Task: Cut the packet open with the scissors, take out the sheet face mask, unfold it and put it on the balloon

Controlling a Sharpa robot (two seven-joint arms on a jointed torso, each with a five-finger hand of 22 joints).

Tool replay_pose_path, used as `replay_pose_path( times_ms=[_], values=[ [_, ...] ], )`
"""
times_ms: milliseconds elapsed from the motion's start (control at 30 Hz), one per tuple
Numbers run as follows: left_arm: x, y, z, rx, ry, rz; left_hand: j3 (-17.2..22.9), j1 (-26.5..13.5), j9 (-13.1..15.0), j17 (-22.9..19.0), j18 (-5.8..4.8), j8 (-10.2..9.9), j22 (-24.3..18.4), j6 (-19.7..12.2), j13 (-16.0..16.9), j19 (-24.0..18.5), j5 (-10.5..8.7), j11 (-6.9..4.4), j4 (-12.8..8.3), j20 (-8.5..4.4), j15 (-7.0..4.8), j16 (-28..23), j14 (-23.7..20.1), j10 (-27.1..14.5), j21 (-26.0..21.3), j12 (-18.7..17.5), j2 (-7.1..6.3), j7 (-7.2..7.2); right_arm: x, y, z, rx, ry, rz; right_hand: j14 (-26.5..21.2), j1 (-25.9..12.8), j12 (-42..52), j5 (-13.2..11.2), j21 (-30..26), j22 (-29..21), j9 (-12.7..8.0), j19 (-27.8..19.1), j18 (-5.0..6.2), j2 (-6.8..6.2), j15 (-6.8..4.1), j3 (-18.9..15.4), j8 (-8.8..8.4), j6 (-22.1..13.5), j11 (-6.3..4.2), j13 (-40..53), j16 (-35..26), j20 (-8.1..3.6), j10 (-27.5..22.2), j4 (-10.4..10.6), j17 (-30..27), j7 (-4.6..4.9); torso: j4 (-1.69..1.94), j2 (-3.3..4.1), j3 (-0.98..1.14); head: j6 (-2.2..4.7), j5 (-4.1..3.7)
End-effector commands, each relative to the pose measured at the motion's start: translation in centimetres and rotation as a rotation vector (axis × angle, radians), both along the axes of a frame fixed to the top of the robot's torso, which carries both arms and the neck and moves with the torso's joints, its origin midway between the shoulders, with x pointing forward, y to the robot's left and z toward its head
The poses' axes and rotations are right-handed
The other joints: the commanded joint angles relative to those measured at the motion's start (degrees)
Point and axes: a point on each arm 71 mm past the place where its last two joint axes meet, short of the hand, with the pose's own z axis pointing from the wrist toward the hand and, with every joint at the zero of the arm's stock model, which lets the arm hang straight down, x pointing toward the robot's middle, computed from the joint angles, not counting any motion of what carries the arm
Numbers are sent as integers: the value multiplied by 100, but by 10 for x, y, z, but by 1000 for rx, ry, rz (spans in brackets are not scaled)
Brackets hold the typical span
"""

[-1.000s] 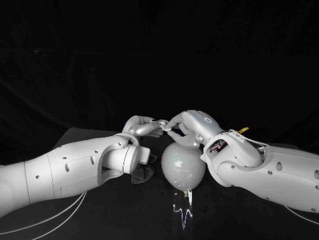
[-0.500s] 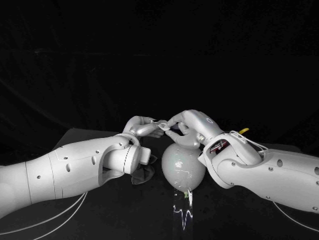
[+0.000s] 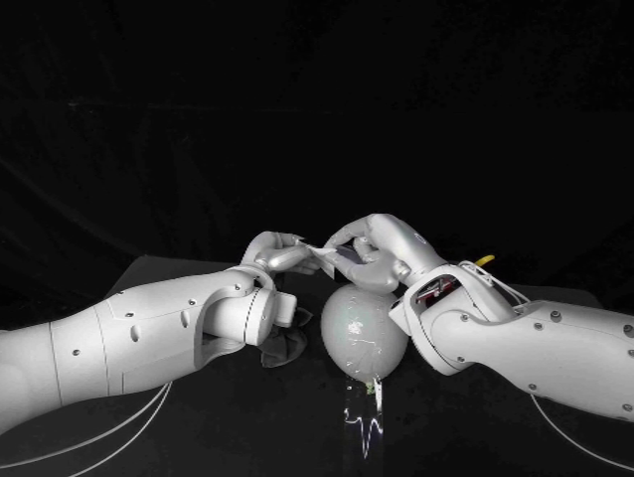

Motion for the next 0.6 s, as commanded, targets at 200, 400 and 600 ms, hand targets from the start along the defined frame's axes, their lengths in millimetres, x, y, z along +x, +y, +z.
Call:
replay_pose_path(
  times_ms=[200, 400, 600],
  values=[
    [0, 0, 1, -1, -2, 6, 17, -34, 353, 8, 70, 34, 5, 26, 2, -39, 23, -3, -24, 6, -24, 35, -31, 24, 20, -35, 38, -4, 2, -4, 5, 155, 12, -10, 598, 2, 32, 39, -30, 12, 170, 22, -39, 74, -52, 23, 46, 28, -47, 1507, 24, -45, 607, -46, 1510, -6, 1, 0, 1, 25, 9],
    [2, 3, 1, 2, -2, 13, 17, -34, 353, 8, 70, 34, 5, 26, 2, -39, 23, -3, -24, 6, -24, 35, -31, 24, 20, -35, 38, -4, 8, -11, 6, 233, 64, -35, 598, 12, 32, 38, -30, 17, 178, 26, -40, 105, -53, 43, 55, 24, -47, 1507, 24, -55, 607, -60, 1510, -3, 4, -2, 0, 65, 22],
    [4, 10, 0, 5, -8, 20, 22, -34, 352, 4, 67, 27, 19, 23, 0, -60, 22, 1, -24, 9, -20, 31, -39, 18, 42, -44, 43, 0, 21, -27, 8, 324, 170, -79, 598, 17, 32, 15, -32, 20, 184, 26, -42, 127, -54, 55, 62, 18, -45, 1507, 24, -61, 607, -75, 1510, -1, 3, -13, -9, 106, 30]
  ],
)
